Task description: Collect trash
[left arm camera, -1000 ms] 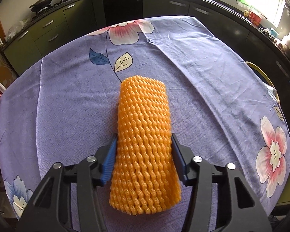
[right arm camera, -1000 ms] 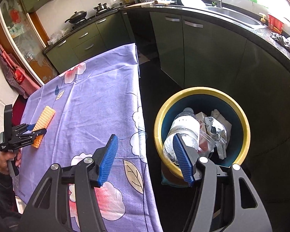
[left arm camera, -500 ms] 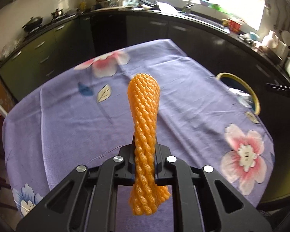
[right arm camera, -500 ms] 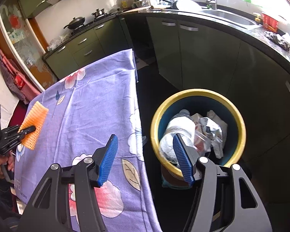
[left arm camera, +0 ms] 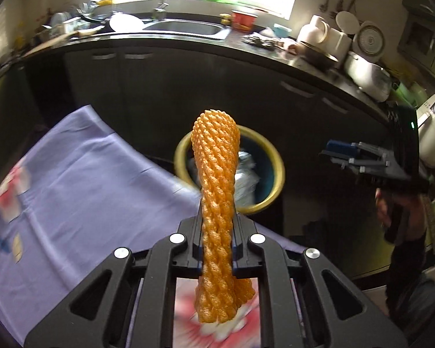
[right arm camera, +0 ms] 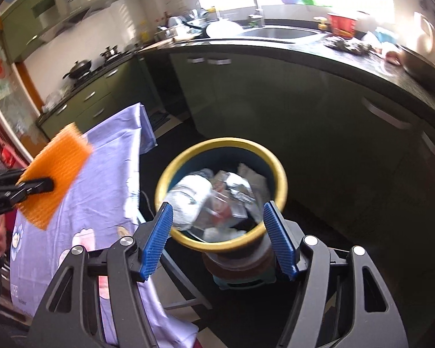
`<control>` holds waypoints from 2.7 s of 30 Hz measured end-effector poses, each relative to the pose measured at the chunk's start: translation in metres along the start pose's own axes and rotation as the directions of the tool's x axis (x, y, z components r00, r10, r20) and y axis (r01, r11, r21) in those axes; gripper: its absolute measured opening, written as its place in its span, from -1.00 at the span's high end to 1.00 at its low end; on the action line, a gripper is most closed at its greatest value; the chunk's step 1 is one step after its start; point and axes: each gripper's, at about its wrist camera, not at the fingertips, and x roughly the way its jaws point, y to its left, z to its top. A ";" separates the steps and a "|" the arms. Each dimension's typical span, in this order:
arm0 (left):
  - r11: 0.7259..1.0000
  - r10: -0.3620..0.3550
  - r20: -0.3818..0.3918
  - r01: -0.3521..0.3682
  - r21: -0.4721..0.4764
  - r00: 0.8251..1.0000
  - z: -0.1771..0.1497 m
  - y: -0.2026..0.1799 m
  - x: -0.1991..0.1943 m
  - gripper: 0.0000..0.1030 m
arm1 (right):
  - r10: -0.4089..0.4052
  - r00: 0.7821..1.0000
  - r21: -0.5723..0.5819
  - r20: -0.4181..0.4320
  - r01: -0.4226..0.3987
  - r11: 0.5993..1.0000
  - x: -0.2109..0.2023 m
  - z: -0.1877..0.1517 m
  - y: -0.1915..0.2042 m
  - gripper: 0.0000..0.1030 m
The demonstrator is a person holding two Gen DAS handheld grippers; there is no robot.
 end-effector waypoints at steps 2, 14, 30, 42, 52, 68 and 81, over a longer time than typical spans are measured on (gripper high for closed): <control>0.999 -0.041 -0.022 0.041 -0.011 0.999 0.023 -0.019 0.030 0.76 | -0.009 1.000 0.019 0.003 0.009 1.000 -0.004 -0.002 -0.014 -0.25; 0.935 -0.033 -0.088 0.000 -0.355 0.996 0.074 -0.046 0.168 0.57 | 0.003 1.000 0.078 -0.003 -0.003 0.997 -0.012 -0.015 -0.062 -0.26; 0.892 0.033 -0.030 -0.043 -0.451 0.999 0.068 -0.022 0.160 -0.35 | 0.025 1.000 0.089 0.008 -0.026 0.996 -0.020 -0.024 -0.061 -0.28; 0.955 0.265 0.262 -0.215 -0.203 0.928 -0.020 -0.026 -0.002 -0.87 | 0.103 0.995 -0.022 0.006 -0.102 0.994 -0.025 -0.034 -0.003 -0.63; 0.850 0.512 0.329 -0.412 -0.328 0.793 -0.145 0.007 -0.142 -0.87 | 0.182 0.983 -0.220 0.038 -0.170 0.961 -0.038 -0.051 0.100 -0.91; 0.671 0.710 0.301 -0.482 -0.564 0.636 -0.278 0.013 -0.245 -0.87 | 0.142 0.970 -0.302 0.199 -0.078 0.950 -0.081 -0.084 0.162 -0.91; 0.694 0.688 0.326 -0.458 -0.555 0.648 -0.280 0.010 -0.245 -0.87 | 0.114 0.971 -0.303 0.212 -0.046 0.952 -0.090 -0.082 0.156 -0.91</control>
